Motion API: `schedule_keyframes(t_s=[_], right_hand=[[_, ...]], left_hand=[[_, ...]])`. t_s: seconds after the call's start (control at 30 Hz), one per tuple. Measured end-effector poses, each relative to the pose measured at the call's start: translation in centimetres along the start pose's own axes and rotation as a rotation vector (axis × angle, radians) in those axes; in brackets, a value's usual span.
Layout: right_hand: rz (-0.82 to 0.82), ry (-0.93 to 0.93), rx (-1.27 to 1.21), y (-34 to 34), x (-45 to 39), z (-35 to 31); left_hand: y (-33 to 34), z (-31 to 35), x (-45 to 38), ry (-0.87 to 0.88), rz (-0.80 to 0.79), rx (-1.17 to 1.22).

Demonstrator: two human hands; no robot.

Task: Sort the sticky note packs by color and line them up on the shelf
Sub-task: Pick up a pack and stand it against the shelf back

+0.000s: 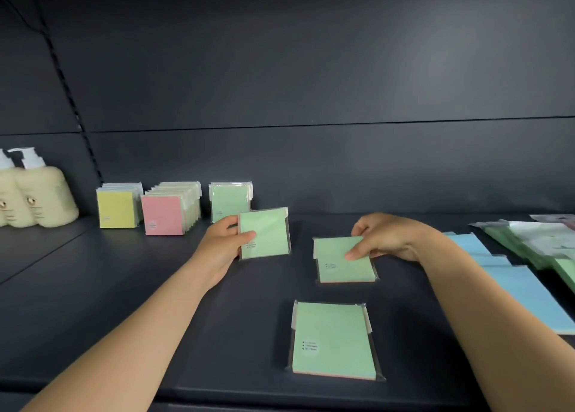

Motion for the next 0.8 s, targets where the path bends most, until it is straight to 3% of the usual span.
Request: schedule_keyframes(t_s=[0.17, 0.3, 0.47, 0.6, 0.8], right_hand=[[0.098, -0.128, -0.448, 0.6, 0.0, -1.5], [0.236, -0.223, -0.509, 2.7, -0.4, -2.3], [0.448, -0.269, -0.298, 3.6, -1.0, -2.3], [0.547, -0.372, -0.153, 4.5, -0.7, -2.9], [0.496, -0.322, 0.04, 4.2, 0.6, -4.1]], left_hand=[[0.2, 0.1, 0.3, 0.01, -0.028, -0.042], [0.8, 0.4, 1.0, 0.046, -0.117, -0.135], [1.7, 0.7, 1.7, 0.09, -0.266, -0.152], [2.1, 0.6, 1.7, 0.133, -0.255, -0.199], [1.7, 0.6, 1.4, 0.162, -0.199, -0.234]])
Point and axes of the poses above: each hand's wrist, its own x-axis away from the middle knuckle, its own y-axis out of the palm, z = x × y, the point moved 3 cm from there along -x, towards the middle knuckle, and after that the axes turned 6 degrees about z, right-handed, at the moved point
